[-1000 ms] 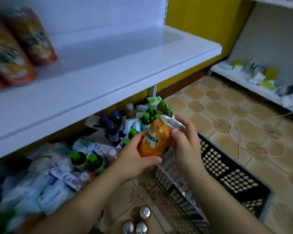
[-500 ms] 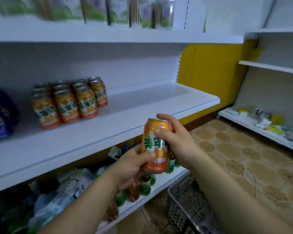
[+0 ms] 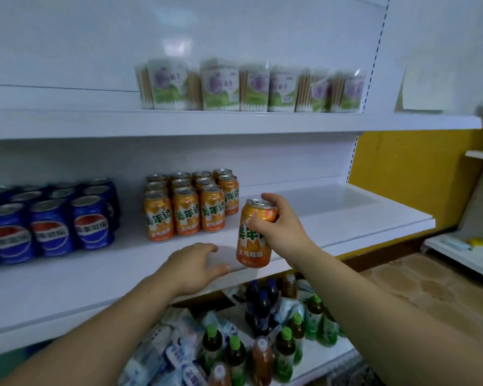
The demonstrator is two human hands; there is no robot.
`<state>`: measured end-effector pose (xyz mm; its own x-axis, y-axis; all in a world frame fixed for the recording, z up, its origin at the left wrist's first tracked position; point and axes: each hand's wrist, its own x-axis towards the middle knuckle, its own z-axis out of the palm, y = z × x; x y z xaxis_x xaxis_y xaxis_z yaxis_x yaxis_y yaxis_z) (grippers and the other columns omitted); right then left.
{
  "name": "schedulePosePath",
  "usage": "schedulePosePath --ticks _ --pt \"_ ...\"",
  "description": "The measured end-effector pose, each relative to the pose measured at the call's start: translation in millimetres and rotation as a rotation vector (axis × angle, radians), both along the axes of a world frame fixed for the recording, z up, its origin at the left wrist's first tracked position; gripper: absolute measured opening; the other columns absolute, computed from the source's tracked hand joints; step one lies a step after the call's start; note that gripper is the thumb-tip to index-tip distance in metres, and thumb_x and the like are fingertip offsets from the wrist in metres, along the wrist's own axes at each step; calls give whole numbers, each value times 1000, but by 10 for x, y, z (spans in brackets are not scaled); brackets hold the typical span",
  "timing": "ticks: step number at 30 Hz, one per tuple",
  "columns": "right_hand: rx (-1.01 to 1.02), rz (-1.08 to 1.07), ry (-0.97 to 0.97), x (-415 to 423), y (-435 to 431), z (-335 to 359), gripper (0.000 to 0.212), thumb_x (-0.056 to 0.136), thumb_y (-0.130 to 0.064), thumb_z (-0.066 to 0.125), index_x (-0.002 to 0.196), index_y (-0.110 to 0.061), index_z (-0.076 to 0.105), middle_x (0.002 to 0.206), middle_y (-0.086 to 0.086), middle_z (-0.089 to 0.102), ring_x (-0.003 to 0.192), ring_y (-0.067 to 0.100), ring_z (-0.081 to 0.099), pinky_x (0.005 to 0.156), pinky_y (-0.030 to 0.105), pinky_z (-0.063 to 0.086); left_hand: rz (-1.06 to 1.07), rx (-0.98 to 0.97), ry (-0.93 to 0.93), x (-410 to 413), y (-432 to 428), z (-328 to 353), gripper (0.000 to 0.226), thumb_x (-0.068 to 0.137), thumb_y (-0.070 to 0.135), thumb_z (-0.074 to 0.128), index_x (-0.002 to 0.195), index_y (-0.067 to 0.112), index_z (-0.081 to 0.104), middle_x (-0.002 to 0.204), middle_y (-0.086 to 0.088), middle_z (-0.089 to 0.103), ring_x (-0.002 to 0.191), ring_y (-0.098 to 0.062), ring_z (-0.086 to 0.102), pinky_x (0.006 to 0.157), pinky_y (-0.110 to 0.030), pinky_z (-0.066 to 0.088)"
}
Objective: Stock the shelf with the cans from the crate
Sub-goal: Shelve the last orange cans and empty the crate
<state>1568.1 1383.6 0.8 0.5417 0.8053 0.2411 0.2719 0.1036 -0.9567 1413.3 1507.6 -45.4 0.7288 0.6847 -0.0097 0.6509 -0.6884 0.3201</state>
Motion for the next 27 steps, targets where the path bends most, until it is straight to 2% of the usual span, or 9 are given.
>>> schedulePosePath --ticks 3,6,11,14,16,19,27 --pt "-24 24 3 35 162 -88 63 84 -12 72 136 -25 40 104 -11 54 90 4 58 83 31 48 21 89 182 -108 82 -188 74 88 71 34 149 30 24 159 5 18 145 -18 17 116 -53 12" --pt "-43 39 -25 99 292 -170 69 82 -9 71 140 -26 36 103 -14 53 90 5 60 83 32 49 22 161 248 -145 52 -334 82 86 76 28 152 33 7 162 7 -1 148 -17 -1 116 -56 1" --pt "-68 28 -90 272 511 -260 76 79 -9 73 141 -30 35 115 -6 52 104 16 59 91 36 50 50 231 271 -109 87 -383 87 81 81 22 152 34 2 162 7 -3 148 -16 -2 117 -54 4" --pt "-144 34 -290 414 562 -289 73 80 -17 73 141 -31 36 127 -3 41 111 17 51 90 30 45 92 221 243 -84 93 -409 89 79 84 21 152 36 4 162 9 -2 148 -15 -2 118 -52 4" --pt "-189 26 -440 522 544 -301 72 82 -23 72 143 -32 35 127 -2 34 110 16 48 91 26 43 136 212 213 -73 94 -426 90 77 85 20 152 36 6 162 9 0 148 -17 -1 118 -50 4" --pt "-192 -10 -571 656 591 -333 72 85 -24 70 146 -30 32 132 2 42 115 19 49 94 29 44 157 222 202 -56 94 -444 91 76 86 18 152 36 7 162 9 1 148 -17 0 118 -50 5" --pt "-191 -25 -588 719 1074 -397 64 94 -19 57 148 -24 23 140 10 47 125 30 49 99 39 43 153 238 220 -36 90 -466 91 77 85 17 152 36 4 162 8 -1 149 -17 -1 119 -49 4"
